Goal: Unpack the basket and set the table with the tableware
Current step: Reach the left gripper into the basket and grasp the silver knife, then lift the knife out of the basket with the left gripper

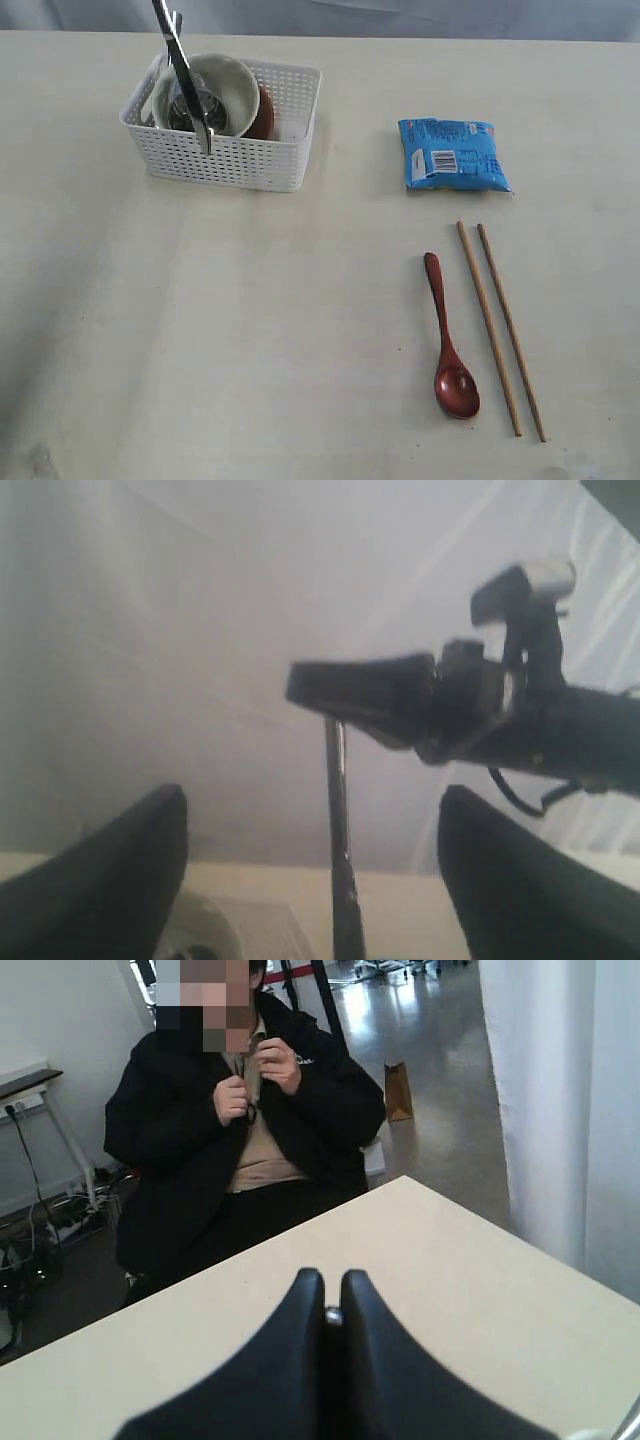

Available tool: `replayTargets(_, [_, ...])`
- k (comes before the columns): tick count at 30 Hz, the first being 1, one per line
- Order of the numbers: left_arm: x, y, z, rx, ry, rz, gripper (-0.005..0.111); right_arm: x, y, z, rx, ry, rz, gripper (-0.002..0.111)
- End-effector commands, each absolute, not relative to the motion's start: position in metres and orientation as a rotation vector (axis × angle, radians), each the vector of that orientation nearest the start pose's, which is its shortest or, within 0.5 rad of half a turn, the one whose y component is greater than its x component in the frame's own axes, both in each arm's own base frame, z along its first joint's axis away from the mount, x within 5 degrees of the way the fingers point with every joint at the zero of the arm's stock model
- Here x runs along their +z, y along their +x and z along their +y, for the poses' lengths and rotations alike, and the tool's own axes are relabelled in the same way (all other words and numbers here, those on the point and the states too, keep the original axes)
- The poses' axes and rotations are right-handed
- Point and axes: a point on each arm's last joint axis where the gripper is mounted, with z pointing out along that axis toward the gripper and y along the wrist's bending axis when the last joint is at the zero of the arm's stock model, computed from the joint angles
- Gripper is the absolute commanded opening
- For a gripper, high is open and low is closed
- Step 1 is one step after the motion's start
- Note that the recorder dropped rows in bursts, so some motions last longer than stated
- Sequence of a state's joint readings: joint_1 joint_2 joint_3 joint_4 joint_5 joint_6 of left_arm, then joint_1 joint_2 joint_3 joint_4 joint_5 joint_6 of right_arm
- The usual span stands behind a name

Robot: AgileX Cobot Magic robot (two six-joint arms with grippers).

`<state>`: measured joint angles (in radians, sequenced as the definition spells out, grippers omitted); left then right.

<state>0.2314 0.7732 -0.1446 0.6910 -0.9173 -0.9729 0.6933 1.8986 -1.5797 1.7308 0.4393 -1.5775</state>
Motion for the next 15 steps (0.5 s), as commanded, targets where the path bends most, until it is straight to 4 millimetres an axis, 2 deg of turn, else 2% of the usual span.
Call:
replayTargets(1, [0.245, 0.167, -0.020, -0.684, 0.063, 1.509, 0.066, 0.339, 0.321, 0.322, 1.051, -0.824, 1.591, 0.000])
replayTargets(4, [0.238, 0.187, -0.020, -0.751, 0.098, 1.554, 0.066, 0.339, 0.320, 0.322, 1.057, -0.829, 1.588, 0.000])
replayTargets(7, [0.233, 0.199, -0.026, -0.811, 0.160, 1.546, 0.066, 0.339, 0.320, 0.322, 1.053, -0.825, 1.591, 0.000])
replayTargets(12, [0.230, 0.212, -0.048, -0.807, 0.282, 1.525, 0.066, 0.339, 0.321, 0.322, 1.047, -0.822, 1.593, 0.000])
replayTargets(15, [0.231, 0.215, -0.055, -0.743, 0.263, 1.494, 0.066, 0.339, 0.322, 0.322, 1.040, -0.816, 1.597, 0.000])
